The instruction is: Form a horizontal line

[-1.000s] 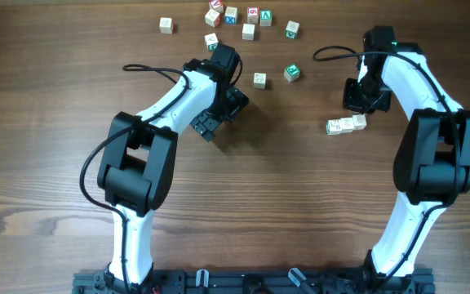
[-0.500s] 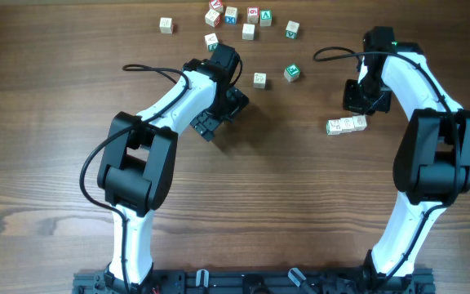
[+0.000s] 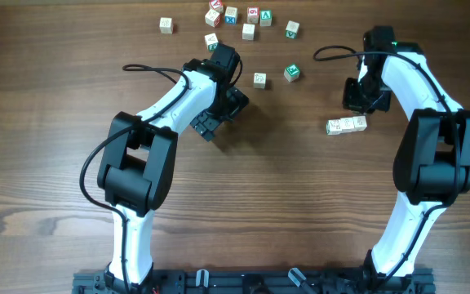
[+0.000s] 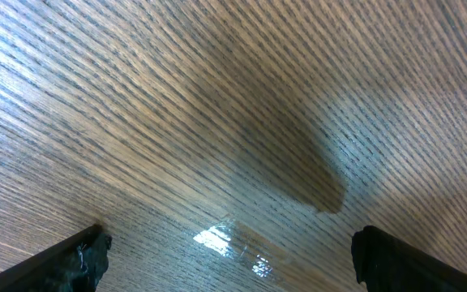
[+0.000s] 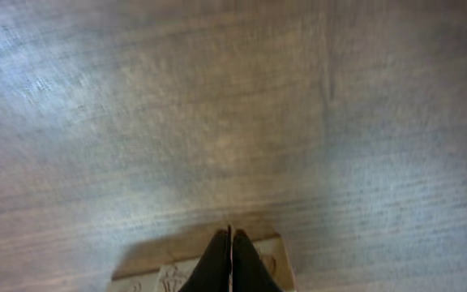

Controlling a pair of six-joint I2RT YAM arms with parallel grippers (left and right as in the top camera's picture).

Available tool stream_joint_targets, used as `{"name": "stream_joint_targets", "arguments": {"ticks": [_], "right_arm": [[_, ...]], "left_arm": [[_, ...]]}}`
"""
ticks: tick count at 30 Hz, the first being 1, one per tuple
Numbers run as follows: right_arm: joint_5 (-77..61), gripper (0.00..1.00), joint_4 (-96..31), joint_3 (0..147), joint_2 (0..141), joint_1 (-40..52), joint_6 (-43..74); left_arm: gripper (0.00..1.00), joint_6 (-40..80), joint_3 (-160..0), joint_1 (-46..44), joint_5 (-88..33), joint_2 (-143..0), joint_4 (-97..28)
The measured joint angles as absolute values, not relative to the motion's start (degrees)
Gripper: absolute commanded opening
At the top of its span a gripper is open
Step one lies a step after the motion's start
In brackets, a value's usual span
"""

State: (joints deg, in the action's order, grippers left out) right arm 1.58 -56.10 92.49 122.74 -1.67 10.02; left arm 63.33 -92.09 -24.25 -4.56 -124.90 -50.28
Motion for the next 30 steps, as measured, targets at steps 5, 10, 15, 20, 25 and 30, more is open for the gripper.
{"name": "stream_joint_targets", "arguments": {"ticks": [5, 10, 15, 20, 25, 30], "right_arm": [[2.2, 0.04, -53.0, 92.5, 122.7, -1.7, 10.5], [5.3, 0.04, -52.8, 92.5, 122.7, -1.7, 13.2], [0.4, 0.04, -51.1, 92.5, 122.7, -1.7, 9.4], [-6.2, 0.04, -51.2, 92.5, 122.7, -1.7, 7.2], [-8.1, 0.05, -53.6, 92.5, 122.7, -1.7, 7.2], [-9.0, 0.05, -55.6, 92.5, 122.7, -1.7, 7.2]], "left_arm": [[1.00, 63.3, -92.1, -24.3, -4.6, -124.9, -50.3], [1.00, 63.3, -92.1, -24.3, -4.5, -124.9, -50.3], [1.00, 63.3, -92.1, -24.3, -4.5, -124.9, -50.3], [1.00, 63.3, -92.1, -24.3, -4.5, -124.9, -50.3], [1.00, 63.3, -92.1, -24.3, -4.5, -124.9, -50.3], [1.00, 63.3, -92.1, -24.3, -4.5, -124.9, -50.3]]}}
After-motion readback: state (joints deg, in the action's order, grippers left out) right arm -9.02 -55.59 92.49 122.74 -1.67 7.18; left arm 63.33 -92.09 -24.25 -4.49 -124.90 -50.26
